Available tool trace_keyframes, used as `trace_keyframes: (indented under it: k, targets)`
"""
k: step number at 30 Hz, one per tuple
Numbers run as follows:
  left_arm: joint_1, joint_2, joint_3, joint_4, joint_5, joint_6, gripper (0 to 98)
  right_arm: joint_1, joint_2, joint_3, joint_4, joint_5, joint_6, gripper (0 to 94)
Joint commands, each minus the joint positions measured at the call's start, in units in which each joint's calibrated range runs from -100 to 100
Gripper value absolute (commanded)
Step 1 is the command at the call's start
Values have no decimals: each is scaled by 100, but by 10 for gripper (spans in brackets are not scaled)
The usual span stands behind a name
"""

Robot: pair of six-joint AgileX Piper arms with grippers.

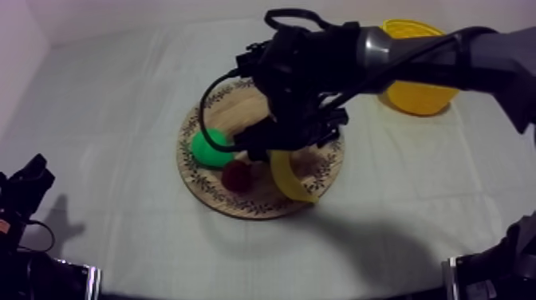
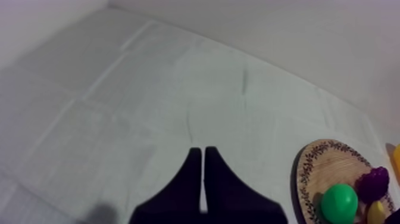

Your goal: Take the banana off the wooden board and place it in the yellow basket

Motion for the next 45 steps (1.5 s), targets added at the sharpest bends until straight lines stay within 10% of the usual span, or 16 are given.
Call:
trace_keyframes:
  k: [1, 14, 26, 45]
  targets:
    - [2, -5, -1, 3, 0, -1, 1, 6, 158, -52, -2, -62, 15, 650]
    - [2, -5, -1, 3, 0, 2, 1, 84, 1031, -651, -118, -197, 269, 551]
    - [2, -5, -1, 3, 0, 0, 1, 200, 1357, -857, -78, -296, 365, 210]
    - [2, -5, -1, 3, 0, 1, 1, 240, -252, -48, 279, 6, 295, 170]
